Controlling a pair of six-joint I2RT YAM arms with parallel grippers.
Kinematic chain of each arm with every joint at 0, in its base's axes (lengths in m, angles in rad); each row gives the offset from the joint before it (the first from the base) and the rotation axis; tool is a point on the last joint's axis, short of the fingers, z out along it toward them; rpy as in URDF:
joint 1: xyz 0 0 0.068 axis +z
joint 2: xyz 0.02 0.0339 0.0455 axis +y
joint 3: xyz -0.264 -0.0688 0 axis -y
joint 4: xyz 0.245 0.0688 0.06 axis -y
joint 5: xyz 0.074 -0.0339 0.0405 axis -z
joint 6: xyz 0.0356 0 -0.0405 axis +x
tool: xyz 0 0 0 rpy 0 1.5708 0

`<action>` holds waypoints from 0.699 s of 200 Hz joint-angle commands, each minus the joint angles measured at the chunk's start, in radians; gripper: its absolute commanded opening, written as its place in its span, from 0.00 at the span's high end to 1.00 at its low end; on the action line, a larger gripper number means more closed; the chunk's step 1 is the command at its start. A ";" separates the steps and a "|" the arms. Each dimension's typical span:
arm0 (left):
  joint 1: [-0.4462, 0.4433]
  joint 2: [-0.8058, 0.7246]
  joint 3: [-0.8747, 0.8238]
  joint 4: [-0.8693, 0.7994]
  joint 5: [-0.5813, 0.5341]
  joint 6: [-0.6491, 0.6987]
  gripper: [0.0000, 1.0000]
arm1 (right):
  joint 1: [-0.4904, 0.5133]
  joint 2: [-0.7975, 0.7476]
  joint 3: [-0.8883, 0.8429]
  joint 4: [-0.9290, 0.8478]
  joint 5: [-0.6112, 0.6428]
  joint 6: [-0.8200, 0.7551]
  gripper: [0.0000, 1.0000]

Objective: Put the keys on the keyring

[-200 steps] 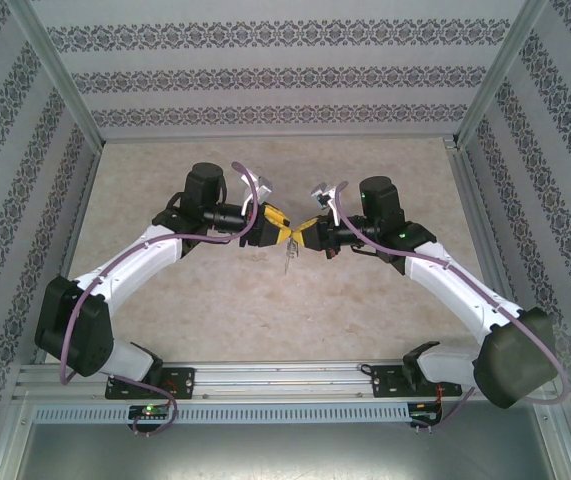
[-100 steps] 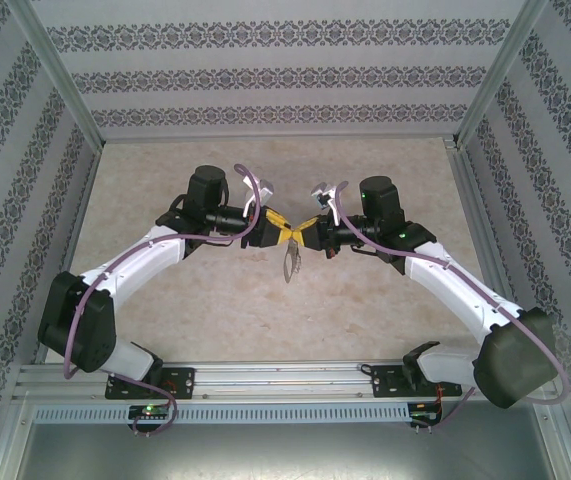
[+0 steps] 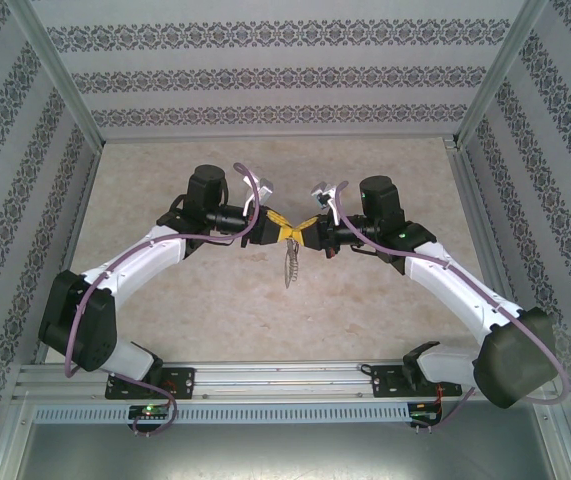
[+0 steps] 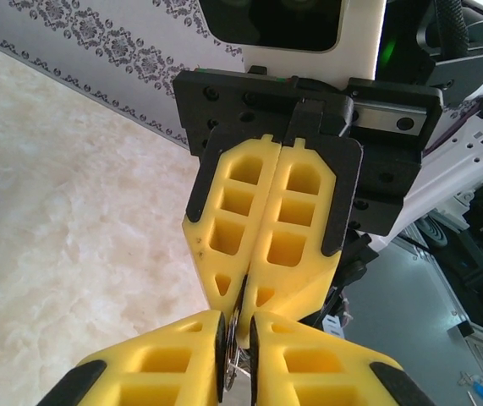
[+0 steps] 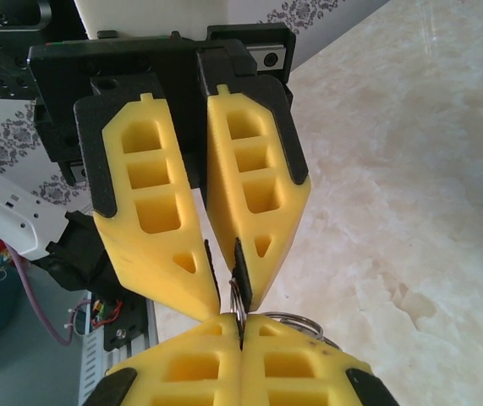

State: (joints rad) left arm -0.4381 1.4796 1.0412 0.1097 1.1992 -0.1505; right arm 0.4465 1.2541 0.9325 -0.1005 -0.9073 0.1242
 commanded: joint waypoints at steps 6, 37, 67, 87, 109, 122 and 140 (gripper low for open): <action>-0.012 0.019 -0.006 0.060 0.053 -0.015 0.90 | -0.010 0.007 0.024 0.045 -0.015 -0.004 1.00; -0.016 0.018 -0.006 0.077 0.058 -0.024 1.00 | -0.011 0.005 0.023 0.046 -0.012 -0.003 1.00; -0.017 0.012 -0.011 0.089 0.053 -0.028 1.00 | -0.010 0.009 0.029 0.047 -0.012 0.000 1.00; -0.017 0.007 -0.018 0.100 0.047 -0.029 1.00 | -0.010 0.010 0.031 0.048 -0.010 0.002 1.00; -0.017 0.004 -0.027 0.122 0.033 -0.034 1.00 | -0.011 0.010 0.031 0.051 -0.008 0.005 1.00; -0.017 0.002 -0.030 0.132 0.028 -0.034 1.00 | -0.011 0.008 0.032 0.051 -0.007 0.005 1.00; -0.016 -0.002 -0.036 0.148 0.021 -0.036 1.00 | -0.011 0.007 0.030 0.052 -0.004 0.005 1.00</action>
State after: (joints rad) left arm -0.4381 1.4899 1.0241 0.1772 1.1999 -0.1711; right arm 0.4393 1.2568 0.9325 -0.1013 -0.9066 0.1272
